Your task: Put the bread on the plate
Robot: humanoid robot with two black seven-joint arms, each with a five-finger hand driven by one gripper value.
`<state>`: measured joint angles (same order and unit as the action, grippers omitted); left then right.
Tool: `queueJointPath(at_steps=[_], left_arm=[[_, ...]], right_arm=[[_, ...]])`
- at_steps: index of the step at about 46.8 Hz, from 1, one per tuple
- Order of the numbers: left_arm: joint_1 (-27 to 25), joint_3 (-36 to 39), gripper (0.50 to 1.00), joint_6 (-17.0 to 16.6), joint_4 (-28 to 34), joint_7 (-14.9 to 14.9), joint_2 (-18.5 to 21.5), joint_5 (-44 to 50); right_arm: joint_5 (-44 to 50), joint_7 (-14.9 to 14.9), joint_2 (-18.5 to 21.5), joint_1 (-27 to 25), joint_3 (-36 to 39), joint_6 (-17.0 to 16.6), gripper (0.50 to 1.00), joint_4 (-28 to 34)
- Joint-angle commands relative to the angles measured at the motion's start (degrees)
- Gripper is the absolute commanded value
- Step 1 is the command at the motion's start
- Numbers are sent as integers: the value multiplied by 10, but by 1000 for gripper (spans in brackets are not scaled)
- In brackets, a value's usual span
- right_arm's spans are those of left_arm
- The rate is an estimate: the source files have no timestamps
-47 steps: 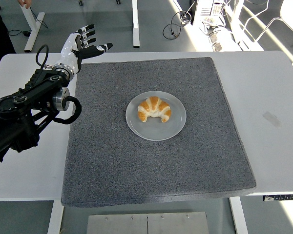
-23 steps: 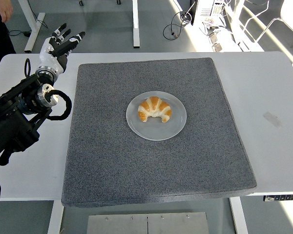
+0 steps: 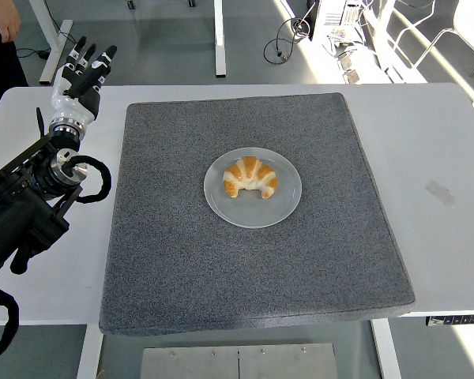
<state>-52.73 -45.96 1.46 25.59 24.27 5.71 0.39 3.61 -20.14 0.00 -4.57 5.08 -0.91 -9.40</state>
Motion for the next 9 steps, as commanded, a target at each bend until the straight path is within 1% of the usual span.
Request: queueJointPath(at_steps=[1, 9], left_arm=[[0, 1, 943, 7, -5, 3, -3, 6], [0, 1, 943, 7, -12, 3, -11, 7]], right_arm=[[0, 0, 0, 0, 0, -1, 1000, 0], [0, 0, 0, -1, -1, -1, 1000, 1]])
